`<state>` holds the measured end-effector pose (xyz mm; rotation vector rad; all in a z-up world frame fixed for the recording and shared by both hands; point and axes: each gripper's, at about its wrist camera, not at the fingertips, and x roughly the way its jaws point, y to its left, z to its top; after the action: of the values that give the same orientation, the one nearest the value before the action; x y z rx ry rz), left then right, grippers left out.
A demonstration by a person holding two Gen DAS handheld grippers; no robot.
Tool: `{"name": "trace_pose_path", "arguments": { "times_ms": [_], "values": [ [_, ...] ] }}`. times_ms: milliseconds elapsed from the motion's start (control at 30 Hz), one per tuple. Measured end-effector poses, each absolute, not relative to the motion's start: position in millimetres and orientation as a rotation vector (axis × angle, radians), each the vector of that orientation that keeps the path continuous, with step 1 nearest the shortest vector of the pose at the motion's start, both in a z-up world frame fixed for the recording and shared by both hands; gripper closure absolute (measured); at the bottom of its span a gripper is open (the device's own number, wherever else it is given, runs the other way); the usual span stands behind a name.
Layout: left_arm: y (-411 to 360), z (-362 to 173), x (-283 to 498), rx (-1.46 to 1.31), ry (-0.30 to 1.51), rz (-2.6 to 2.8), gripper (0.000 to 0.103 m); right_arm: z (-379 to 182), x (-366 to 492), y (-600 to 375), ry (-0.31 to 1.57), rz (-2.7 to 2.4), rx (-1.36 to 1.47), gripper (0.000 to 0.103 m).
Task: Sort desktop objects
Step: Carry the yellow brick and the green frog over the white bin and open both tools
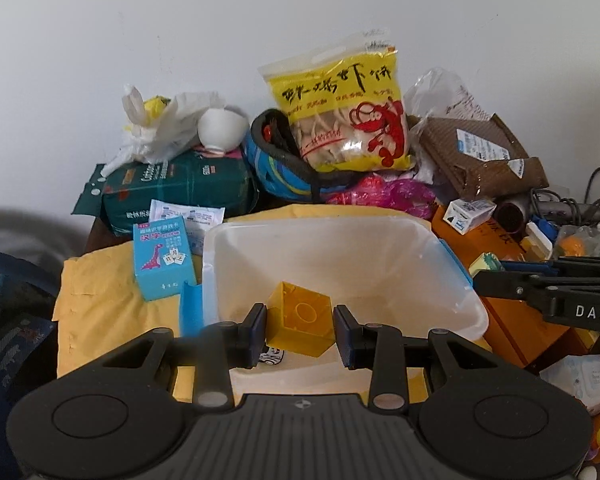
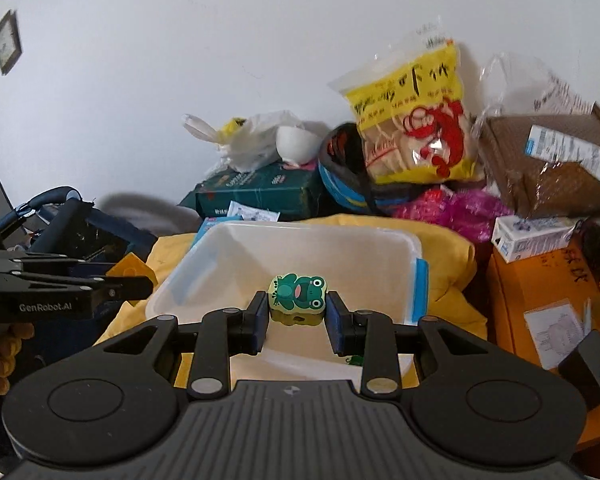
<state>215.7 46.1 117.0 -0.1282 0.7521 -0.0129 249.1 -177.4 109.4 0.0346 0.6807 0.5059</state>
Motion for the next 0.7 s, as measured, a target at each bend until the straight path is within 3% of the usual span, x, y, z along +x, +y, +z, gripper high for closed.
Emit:
{"name": "trace_pose_path", "arguments": {
  "times_ms": [600,633,700],
  "values": [
    [42.2,101.8,268.9,-0.115,0.871,-0.009,0.062,91.0,295.3,-167.0,0.806,0.463,0.01,0.069],
    [42.8,100.9,269.7,-0.114,0.871,0.0,0.061,89.3,297.2,-166.4,0.813,0.459,0.005,0.069],
    [45.3,98.9,271.2,-0.121,0.877,0.021,0.044,85.8,301.4,-166.8,0.831,0.452,0.004,0.068]
  ]
}}
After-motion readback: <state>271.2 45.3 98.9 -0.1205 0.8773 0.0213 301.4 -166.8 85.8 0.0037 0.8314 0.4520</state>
